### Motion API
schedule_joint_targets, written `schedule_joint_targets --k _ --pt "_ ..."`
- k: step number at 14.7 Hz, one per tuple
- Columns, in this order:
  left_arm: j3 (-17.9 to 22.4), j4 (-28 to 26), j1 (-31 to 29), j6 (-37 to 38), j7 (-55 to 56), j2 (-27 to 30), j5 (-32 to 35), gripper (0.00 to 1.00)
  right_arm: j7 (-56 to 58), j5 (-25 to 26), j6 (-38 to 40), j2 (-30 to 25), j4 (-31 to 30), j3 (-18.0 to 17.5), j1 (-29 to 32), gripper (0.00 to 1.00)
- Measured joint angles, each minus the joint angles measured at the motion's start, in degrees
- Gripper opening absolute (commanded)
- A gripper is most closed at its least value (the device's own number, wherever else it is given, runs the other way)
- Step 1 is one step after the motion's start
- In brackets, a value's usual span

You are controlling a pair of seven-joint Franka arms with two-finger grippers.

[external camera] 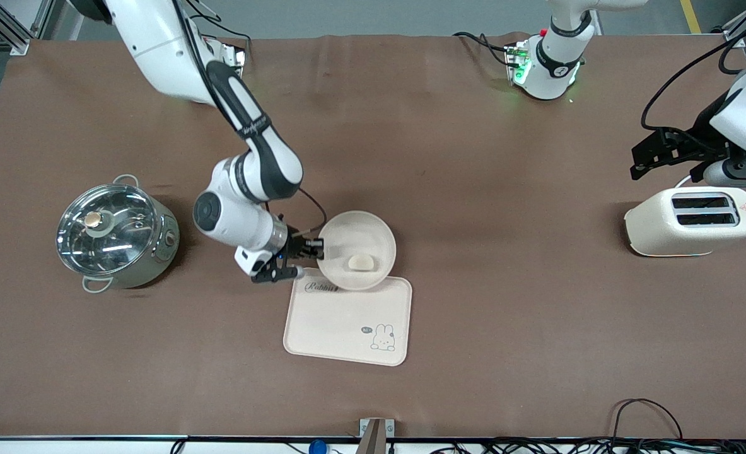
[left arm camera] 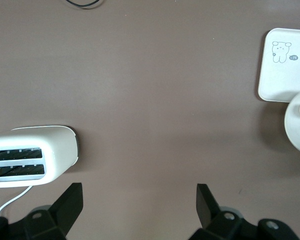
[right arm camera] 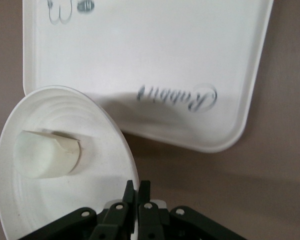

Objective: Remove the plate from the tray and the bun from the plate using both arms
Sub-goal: 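Lift the plate with the bun off the tray with the right gripper, then set the plate on the table while the left gripper reaches toward it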

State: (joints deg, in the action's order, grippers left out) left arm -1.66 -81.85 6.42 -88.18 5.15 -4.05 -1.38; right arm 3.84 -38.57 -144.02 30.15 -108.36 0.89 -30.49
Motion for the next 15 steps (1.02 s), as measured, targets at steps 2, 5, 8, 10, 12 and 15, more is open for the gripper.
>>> schedule_joint_targets --k 2,5,8,10,12,15 --pt "0.0 0.0 0.0 0.0 0.0 0.0 0.0 1.00 0.5 0.0 -3.8 -3.8 -7.6 -0.4 -1.9 0.00" --pt "0.0 0.0 0.0 2.5 -1.8 0.0 0.0 1.00 0.7 -0.3 -5.9 -5.6 -13.7 -1.7 -3.2 0.10" --pt "0.0 -0.5 0.0 6.2 -3.0 0.0 0.0 1.00 0.7 -3.3 -6.0 -5.7 -14.5 -2.3 -3.3 1.00" --pt "-0.2 -1.5 0.2 6.7 -3.0 0.0 0.0 1.00 0.7 -4.6 -6.0 -5.9 -14.3 -2.3 -3.3 1.00" --pt "-1.0 -2.9 0.5 6.0 -1.9 0.0 -1.2 1.00 0.7 -5.3 -6.2 -6.1 -13.5 -2.0 -3.0 1.00" --pt "-7.6 -5.8 1.0 -0.3 7.7 -1.4 -2.7 1.00 0.8 -5.3 -3.3 -7.3 -9.9 -1.5 -0.1 1.00"
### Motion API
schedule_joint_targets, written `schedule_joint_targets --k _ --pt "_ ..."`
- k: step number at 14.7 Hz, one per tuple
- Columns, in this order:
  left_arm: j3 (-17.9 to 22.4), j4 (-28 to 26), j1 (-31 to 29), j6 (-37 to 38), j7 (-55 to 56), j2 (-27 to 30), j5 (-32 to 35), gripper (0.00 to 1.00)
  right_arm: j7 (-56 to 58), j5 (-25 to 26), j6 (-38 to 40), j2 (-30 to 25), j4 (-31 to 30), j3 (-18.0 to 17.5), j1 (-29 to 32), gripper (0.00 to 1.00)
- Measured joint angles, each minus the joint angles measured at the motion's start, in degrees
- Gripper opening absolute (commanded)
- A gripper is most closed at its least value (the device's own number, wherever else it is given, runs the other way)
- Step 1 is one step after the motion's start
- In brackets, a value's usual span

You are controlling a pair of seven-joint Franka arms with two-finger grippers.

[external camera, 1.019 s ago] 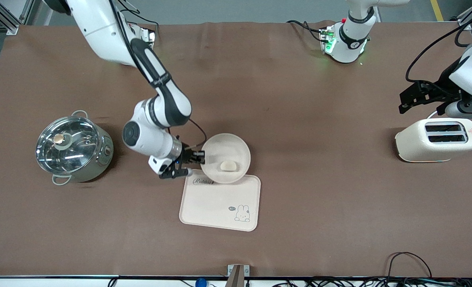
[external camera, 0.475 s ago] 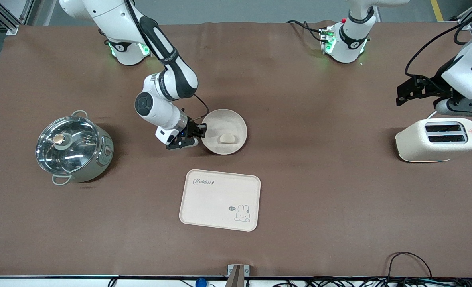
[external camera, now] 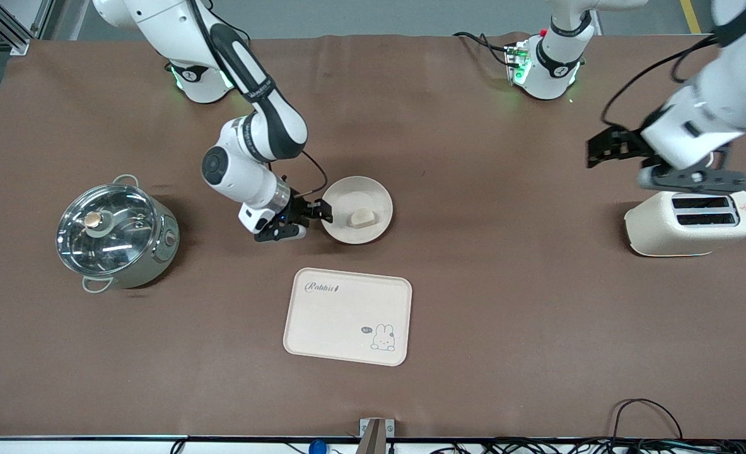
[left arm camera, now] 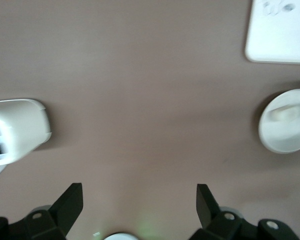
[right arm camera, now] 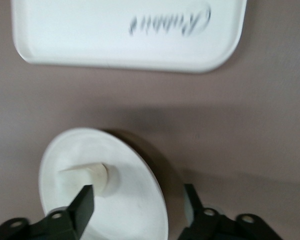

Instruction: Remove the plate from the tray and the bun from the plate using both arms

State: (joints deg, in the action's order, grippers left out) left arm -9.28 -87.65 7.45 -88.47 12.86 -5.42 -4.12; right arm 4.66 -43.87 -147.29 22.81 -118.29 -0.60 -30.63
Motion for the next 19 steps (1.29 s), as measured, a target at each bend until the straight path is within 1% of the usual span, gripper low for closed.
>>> schedule_joint_targets --k 1,2,3,5,6,7,9,11,13,14,16,18,19 --pt "-3.3 -0.7 0.4 -3.5 4.8 -1.5 0.0 1.00 0.4 0.9 3.0 -0.5 1.9 0.5 1.5 1.00" --pt "-6.4 -1.3 1.3 -7.8 9.1 -3.8 0.0 1.00 0.7 3.7 6.3 -0.8 4.1 1.5 3.0 1.00" --pt "-8.4 -1.7 2.7 -12.5 12.3 -6.5 0.1 1.00 0.7 8.1 9.8 -1.1 6.6 2.9 4.3 1.00" --pt "-9.4 -1.8 7.5 -22.7 17.9 -13.2 1.0 1.00 0.7 16.6 18.8 -1.4 12.7 6.2 6.8 1.00" --pt "-9.4 -1.8 10.1 -27.6 21.2 -16.6 3.0 1.00 0.7 19.9 23.3 -1.5 16.0 7.7 8.3 1.00" --pt "-9.5 -1.8 12.3 -31.5 24.3 -19.9 6.3 1.00 0.9 23.0 26.8 -1.6 19.2 8.9 10.2 1.00" --pt "-9.5 -1.6 16.6 -37.4 30.2 -25.8 12.7 1.00 2.0 27.7 31.7 -1.7 24.9 10.1 14.6 1.00" --pt "-9.4 -1.3 20.9 -43.3 37.7 -31.5 16.1 0.99 4.1 29.4 34.6 -1.7 27.9 10.3 18.2 1.00" --pt "-8.9 -0.4 24.0 -48.2 44.8 -36.5 19.0 0.99 6.3 29.8 34.8 -1.6 28.5 10.4 20.9 1.00" --pt "-8.6 0.0 25.1 -49.5 47.9 -38.2 20.4 0.99 7.5 29.9 34.7 -1.6 28.8 10.4 22.4 1.00" --pt "-8.5 0.7 26.8 -50.3 52.9 -40.5 22.4 0.99 10.2 30.0 34.7 -1.5 29.8 10.5 25.5 1.00" --pt "-8.4 0.8 27.9 -50.3 55.9 -41.1 23.4 0.99 11.5 30.3 35.5 -1.5 31.0 10.5 28.1 1.00" --pt "-8.4 0.8 28.2 -50.2 56.6 -41.1 23.5 0.97 11.6 30.7 37.2 -1.5 32.0 10.5 29.0 1.00"
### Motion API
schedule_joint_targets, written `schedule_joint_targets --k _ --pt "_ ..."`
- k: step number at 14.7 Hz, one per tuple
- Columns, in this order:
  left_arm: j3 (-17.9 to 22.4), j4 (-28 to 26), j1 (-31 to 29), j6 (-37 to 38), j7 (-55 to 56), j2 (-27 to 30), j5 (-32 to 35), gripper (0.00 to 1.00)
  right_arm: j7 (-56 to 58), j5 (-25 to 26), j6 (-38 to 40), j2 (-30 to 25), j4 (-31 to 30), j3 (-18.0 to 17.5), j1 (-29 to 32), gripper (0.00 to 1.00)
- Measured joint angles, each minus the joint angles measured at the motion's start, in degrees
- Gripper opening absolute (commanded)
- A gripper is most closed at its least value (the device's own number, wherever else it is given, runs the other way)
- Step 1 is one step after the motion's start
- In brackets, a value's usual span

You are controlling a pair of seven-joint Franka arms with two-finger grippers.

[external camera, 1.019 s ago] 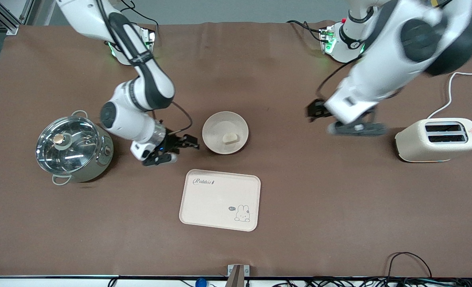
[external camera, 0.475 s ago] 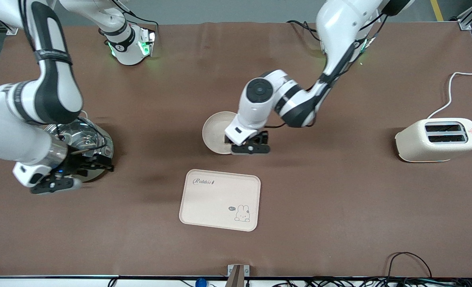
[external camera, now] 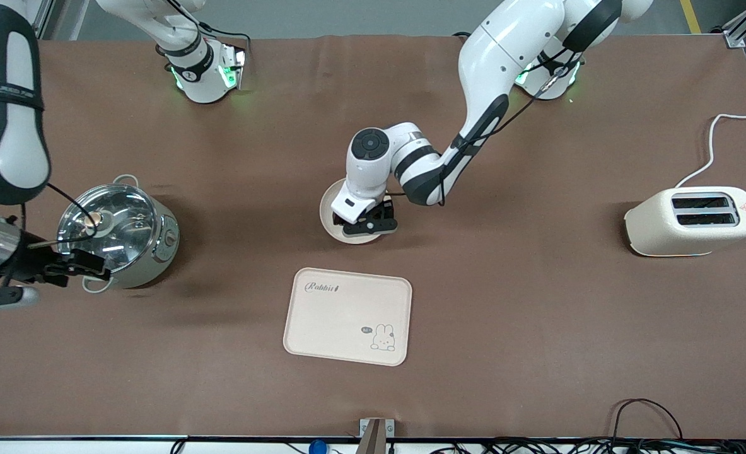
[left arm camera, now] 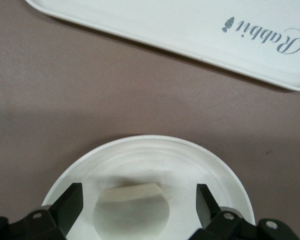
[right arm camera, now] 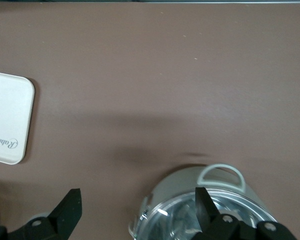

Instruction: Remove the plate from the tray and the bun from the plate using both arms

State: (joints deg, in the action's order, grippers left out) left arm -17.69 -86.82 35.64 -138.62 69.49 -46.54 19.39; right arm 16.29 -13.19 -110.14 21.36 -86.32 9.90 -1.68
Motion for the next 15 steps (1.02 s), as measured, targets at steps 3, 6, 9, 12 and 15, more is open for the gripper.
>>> schedule_joint_targets --k 3,6,9,12,15 --pt "0.0 -0.2 0.7 0.3 1.3 -0.1 1.1 0.78 0.0 2.0 7.5 -0.1 3.8 0.0 1.5 1.00" --pt "0.1 -0.8 1.0 0.4 4.3 -0.8 5.1 0.43 -0.1 4.7 13.2 -0.9 6.7 0.1 2.4 1.00" --pt "0.1 -0.8 1.0 0.3 6.8 -1.5 7.2 0.02 0.0 5.4 14.2 -1.9 7.1 0.1 4.1 1.00" --pt "0.1 -0.5 1.0 0.3 7.1 -1.5 7.2 0.00 0.0 5.5 14.2 -1.8 7.1 0.1 4.7 1.00" --pt "0.1 0.0 0.8 2.3 7.2 -1.4 7.2 0.00 0.0 5.5 14.3 -1.8 7.1 -0.2 4.7 1.00"
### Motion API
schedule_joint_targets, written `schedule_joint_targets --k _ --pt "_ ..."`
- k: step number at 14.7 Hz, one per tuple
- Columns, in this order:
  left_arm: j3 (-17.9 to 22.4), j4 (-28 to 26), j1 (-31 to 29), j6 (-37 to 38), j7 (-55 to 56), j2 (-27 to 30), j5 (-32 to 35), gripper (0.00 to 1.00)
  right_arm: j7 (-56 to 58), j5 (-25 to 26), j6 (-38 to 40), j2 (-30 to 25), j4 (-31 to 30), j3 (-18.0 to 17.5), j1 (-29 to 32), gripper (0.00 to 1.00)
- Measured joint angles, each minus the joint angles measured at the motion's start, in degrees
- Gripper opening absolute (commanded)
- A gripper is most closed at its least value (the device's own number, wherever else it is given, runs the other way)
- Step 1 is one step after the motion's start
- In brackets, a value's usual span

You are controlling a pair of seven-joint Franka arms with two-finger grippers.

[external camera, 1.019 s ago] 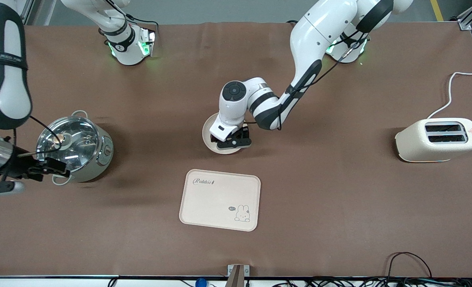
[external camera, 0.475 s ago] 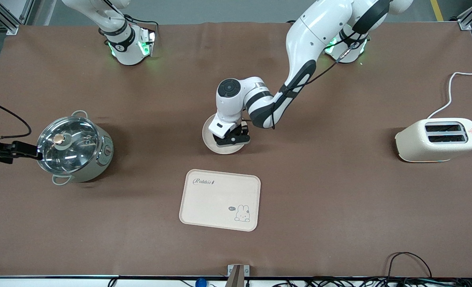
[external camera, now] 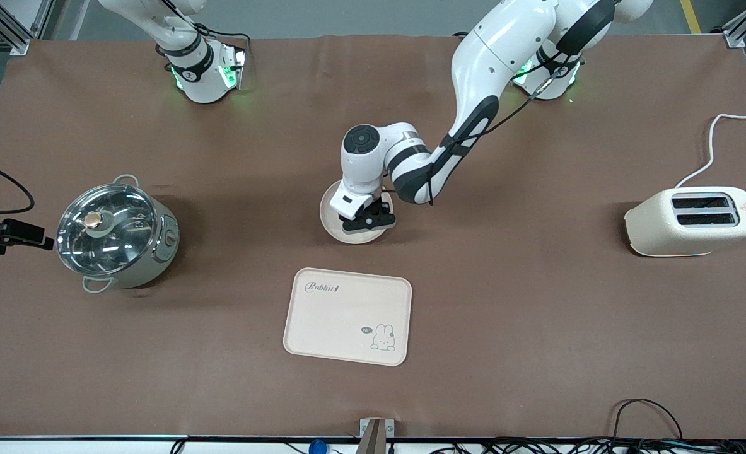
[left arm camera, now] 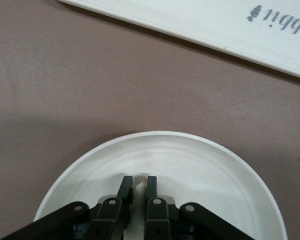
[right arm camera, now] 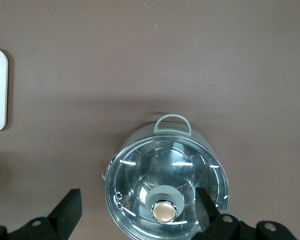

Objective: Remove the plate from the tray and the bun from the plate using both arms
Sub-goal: 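Lift the bun out of the plate and carry it toward the toaster, then lower the bun onto the table and open the left gripper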

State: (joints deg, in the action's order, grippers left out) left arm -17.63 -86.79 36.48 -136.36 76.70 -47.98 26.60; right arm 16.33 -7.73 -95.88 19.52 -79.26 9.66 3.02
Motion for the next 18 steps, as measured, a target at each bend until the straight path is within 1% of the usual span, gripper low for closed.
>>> schedule_joint_targets --k 2,4,6,8,9,11,13,14,15,16,17,18 --pt "0.0 0.8 -0.7 4.0 -1.4 0.9 0.0 0.00 0.0 0.0 0.0 0.0 0.0 -0.1 0.0 1.00" --pt "-0.3 1.5 -3.3 7.8 -7.7 3.2 -2.3 0.00 0.0 0.0 0.0 0.0 0.0 -0.1 0.0 1.00" --pt "-0.7 2.0 -8.4 11.1 -18.7 6.5 -6.0 0.00 0.0 0.0 0.0 0.0 0.0 -0.2 -0.1 1.00" --pt "-0.9 1.5 -15.0 14.4 -30.0 9.7 -7.4 0.00 0.0 0.1 0.2 0.0 0.0 -0.3 -0.2 1.00" --pt "-1.1 0.4 -18.4 14.9 -34.9 11.0 -7.6 0.00 0.0 0.1 0.3 -0.1 0.1 -0.4 -0.2 1.00" --pt "-1.3 -3.2 -24.9 12.3 -43.1 12.7 -7.7 0.00 0.0 0.2 0.4 -0.1 0.1 -0.5 -0.3 1.00" --pt "-2.0 -8.7 -31.1 5.5 -49.4 13.4 -7.7 0.01 0.0 0.3 0.3 -0.1 0.1 -0.5 -0.2 1.00" --pt "-2.4 -11.9 -33.9 1.5 -51.6 13.3 -7.7 0.05 -0.1 0.4 0.3 -0.1 0.1 -0.4 -0.2 1.00" --pt "-2.5 -15.2 -36.3 -2.2 -54.0 13.3 -7.7 0.16 -0.8 0.6 0.3 -0.1 0.1 -0.5 -0.3 1.00" --pt "-2.6 -17.8 -38.5 -4.9 -56.4 13.2 -7.7 0.44 -3.2 0.9 0.5 -0.3 0.3 -0.5 -0.4 1.00" --pt "-2.7 -19.4 -40.4 -6.2 -58.8 13.2 -7.7 0.98 -6.3 1.0 1.3 -1.1 0.5 -0.6 -0.6 1.00" --pt "-2.8 -20.2 -41.7 -6.8 -60.5 13.2 -7.7 1.00 -8.8 1.0 2.5 -2.5 0.7 -0.7 -1.1 1.00"
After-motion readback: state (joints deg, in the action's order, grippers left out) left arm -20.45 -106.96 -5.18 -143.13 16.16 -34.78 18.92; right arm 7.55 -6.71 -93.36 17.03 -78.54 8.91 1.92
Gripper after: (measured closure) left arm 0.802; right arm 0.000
